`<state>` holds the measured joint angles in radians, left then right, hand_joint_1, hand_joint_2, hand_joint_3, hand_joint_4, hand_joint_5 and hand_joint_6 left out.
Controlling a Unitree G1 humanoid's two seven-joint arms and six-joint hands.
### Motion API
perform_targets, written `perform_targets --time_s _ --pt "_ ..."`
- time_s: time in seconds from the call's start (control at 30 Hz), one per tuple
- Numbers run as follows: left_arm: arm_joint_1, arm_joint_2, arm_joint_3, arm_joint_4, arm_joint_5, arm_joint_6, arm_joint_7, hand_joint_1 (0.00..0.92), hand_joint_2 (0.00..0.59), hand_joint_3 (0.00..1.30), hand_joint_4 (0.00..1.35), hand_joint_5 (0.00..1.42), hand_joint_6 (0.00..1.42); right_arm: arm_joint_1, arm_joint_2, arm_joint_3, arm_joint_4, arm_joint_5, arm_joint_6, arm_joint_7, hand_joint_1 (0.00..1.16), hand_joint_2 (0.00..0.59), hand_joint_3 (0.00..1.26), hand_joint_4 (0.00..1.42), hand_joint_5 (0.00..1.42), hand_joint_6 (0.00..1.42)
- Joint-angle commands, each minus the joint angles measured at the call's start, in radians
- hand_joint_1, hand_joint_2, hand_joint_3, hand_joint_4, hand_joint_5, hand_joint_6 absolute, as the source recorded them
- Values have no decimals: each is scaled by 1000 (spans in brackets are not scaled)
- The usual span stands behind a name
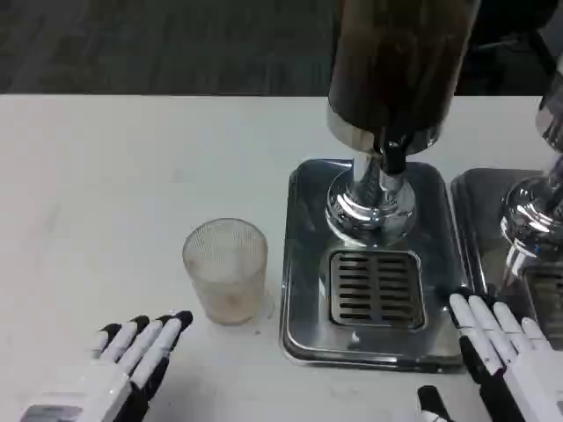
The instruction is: Grasp the cup under the faucet to collect the drink, then remove the cup.
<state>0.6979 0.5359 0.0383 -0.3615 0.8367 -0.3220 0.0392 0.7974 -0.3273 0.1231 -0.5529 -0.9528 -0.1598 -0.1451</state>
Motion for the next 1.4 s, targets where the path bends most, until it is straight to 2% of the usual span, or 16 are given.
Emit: perform_targets --time_s 0.03,0.3,0.47,0.6,0.77,0.9,0.97,1.07,1.23,1.4 --pt "-5 8 -2 -6 0 3 -15 0 80 0 0 0 0 10 0 -7 -5 6 2 7 339 493 0 0 0 0" --pt "-21 10 -9 6 0 -1 -13 0 80 0 0 0 0 16 4 -6 -9 3 1 1 339 493 0 0 0 0" --pt "-23 12 0 25 -28 -38 18 0 79 0 0 0 0 13 11 -2 -14 2 3 1 340 493 0 0 0 0" --pt "-25 5 14 57 -65 -102 76 0 63 0 0 0 0 10 17 1 -21 -4 7 2 340 493 0 0 0 0" --pt "-53 -1 33 132 -122 -228 179 0 49 0 0 0 0 10 36 10 -27 -18 15 -7 340 493 0 0 0 0" --pt "-107 -17 49 210 -177 -318 251 0 26 0 0 0 0 11 51 19 -26 -28 16 -15 340 493 0 0 0 0" --pt "-154 -29 46 261 -206 -333 262 0 3 0 0 0 0 9 58 24 -24 -32 16 -18 340 493 0 0 0 0" --pt "-233 -46 46 345 -239 -352 280 0 0 0 0 0 0 -4 67 36 -19 -40 15 -22 340 493 0 0 0 0" --pt "-382 -60 42 487 -270 -343 283 0 0 0 0 0 0 -37 77 54 -2 -44 11 -26 340 493 0 0 0 0" --pt "-496 -53 17 589 -269 -320 258 3 0 0 0 17 5 -52 83 74 8 -48 11 -29 340 493 0 0 0 0"
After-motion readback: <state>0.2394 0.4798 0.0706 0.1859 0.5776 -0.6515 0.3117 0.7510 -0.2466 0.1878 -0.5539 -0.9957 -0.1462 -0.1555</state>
